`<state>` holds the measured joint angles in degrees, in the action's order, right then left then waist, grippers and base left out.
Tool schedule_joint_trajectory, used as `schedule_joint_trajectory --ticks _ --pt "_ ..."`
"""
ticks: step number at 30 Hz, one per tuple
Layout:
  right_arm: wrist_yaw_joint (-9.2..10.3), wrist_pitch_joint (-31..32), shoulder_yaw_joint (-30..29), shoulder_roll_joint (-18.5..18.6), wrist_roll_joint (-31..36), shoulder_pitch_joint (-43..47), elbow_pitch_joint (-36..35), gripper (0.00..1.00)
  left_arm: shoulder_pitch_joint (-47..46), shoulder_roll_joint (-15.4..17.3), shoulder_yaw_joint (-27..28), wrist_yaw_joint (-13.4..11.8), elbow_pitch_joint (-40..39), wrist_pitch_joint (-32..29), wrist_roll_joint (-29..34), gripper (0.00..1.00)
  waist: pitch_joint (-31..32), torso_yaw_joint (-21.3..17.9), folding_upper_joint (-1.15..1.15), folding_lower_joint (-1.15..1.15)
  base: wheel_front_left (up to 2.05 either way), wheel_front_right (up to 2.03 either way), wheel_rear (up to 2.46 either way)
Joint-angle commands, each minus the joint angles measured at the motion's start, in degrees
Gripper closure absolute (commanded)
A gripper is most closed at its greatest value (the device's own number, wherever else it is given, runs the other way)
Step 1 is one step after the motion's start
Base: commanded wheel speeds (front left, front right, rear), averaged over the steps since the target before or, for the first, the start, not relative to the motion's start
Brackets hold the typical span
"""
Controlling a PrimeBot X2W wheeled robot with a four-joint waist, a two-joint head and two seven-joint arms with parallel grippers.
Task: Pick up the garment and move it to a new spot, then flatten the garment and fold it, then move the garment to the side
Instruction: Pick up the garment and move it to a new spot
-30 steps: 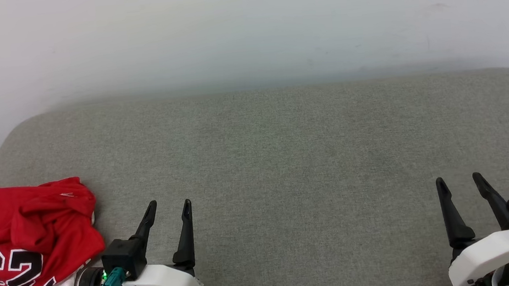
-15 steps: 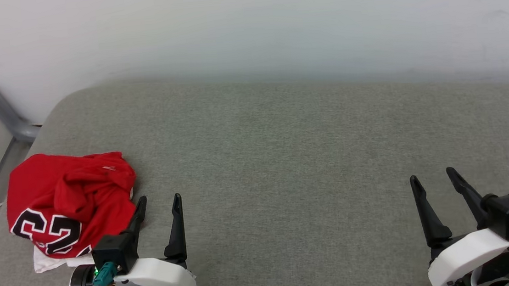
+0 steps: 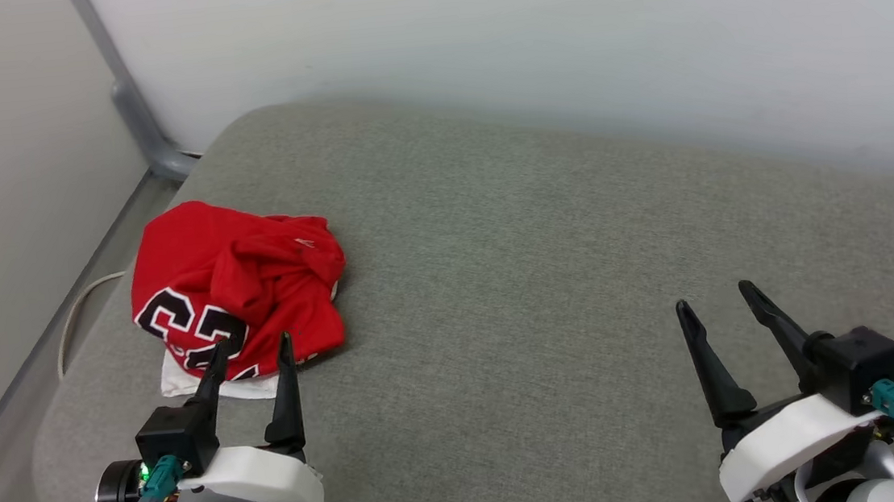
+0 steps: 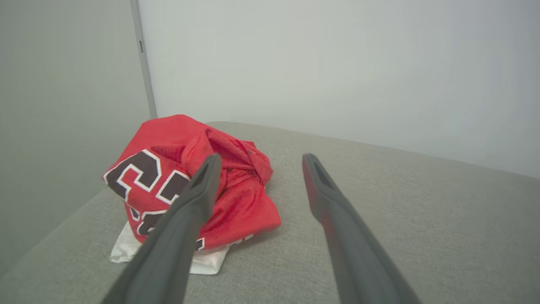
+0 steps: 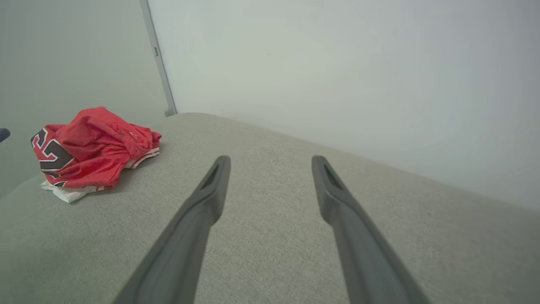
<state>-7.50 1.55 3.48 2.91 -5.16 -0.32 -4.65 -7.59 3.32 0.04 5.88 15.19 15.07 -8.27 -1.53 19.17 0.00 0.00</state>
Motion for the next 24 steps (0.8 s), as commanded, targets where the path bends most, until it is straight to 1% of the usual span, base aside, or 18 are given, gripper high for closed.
schedule_joint_trajectory --ticks 1,7,11,18,24 --pt "0.03 -0.22 0.21 -0.04 -0.13 -0.77 -0.17 0.0 -0.43 0.1 0.22 0.16 -0.26 0.15 -0.01 0.0 0.0 2.38 0.0 0.0 0.0 0.0 0.0" --pt "0.03 -0.31 0.88 -0.03 -0.33 -0.85 -0.21 0.0 0.2 -0.02 1.12 0.51 -0.69 0.15 -0.58 0.0 0.05 5.45 0.0 0.0 0.0 0.0 0.0" --pt "0.03 -0.43 1.05 -0.03 -0.23 -0.98 -0.13 0.0 0.48 -0.06 1.36 0.55 -0.8 0.15 -0.71 0.0 0.02 6.16 0.0 0.0 0.0 0.0 0.0" --pt "0.03 -0.54 1.1 -0.03 -0.26 -1.01 -0.14 0.0 0.16 -0.14 1.74 0.88 -0.64 0.15 -0.79 0.0 -0.15 6.74 0.0 0.0 0.0 0.0 0.0" --pt "0.03 0.05 0.46 -0.03 -0.47 -1.44 -0.64 0.0 -2.17 0.54 2.61 1.12 1.19 0.15 -1.19 0.0 -1.74 6.1 0.0 0.0 0.0 0.0 0.0"
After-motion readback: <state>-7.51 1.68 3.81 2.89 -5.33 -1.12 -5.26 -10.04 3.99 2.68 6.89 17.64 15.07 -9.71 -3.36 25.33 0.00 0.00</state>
